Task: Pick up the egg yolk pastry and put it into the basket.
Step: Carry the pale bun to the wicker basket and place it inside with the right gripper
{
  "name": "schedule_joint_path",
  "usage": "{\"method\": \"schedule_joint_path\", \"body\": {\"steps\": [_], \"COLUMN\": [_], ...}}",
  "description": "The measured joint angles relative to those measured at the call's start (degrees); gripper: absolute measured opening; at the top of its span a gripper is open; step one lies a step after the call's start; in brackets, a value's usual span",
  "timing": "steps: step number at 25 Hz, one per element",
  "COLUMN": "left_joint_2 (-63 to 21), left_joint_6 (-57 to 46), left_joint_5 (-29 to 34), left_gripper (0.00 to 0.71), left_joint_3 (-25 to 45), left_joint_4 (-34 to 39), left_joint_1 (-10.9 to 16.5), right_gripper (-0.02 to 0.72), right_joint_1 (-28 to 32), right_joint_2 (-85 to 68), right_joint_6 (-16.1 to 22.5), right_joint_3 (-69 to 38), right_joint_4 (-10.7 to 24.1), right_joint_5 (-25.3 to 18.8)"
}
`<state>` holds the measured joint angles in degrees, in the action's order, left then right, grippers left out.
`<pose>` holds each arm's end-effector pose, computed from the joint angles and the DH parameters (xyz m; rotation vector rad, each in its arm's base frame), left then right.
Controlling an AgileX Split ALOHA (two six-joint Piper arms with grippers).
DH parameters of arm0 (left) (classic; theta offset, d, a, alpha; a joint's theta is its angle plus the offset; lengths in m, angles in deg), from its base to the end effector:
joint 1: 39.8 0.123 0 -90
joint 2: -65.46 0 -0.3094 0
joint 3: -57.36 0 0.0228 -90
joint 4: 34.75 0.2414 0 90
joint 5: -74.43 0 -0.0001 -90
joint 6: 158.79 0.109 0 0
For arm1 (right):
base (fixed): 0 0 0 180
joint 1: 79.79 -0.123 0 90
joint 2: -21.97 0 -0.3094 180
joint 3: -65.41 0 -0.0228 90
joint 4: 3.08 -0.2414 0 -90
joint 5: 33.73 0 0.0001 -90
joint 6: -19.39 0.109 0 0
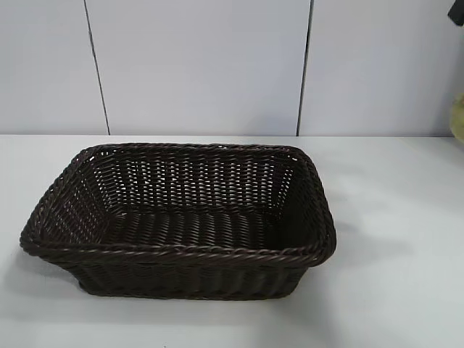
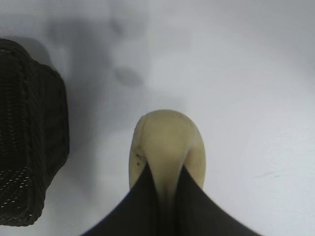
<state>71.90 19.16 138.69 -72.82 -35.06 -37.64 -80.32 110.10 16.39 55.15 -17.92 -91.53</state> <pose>-0.0255 -0.0015 0.2553 -0.0768 2.1021 -0.0054 0.2762 0.0262 0.3229 0.0415 2.7046 0.3249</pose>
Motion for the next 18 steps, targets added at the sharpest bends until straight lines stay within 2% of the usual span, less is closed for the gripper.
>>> {"method": "schedule_joint_path", "body": {"steps": [9, 18], "left_joint_2": [0.0, 0.0], "left_joint_6": [0.0, 0.0], "left_joint_5": [0.0, 0.0], "left_gripper": [0.571, 0.571], "left_joint_3": [0.0, 0.0], "left_joint_4": [0.0, 0.3], "left_joint_1": [0.0, 0.0], "right_gripper": [0.024, 0.024], "right_joint_1": [-14.1, -27.2], "right_joint_2": [3.4, 10.8], "right_joint_6": [0.0, 0.0], "right_joint_3": [0.0, 0.0], "right_joint_4": [-8.6, -13.8], "right_joint_5": [8.7, 20.1]}}
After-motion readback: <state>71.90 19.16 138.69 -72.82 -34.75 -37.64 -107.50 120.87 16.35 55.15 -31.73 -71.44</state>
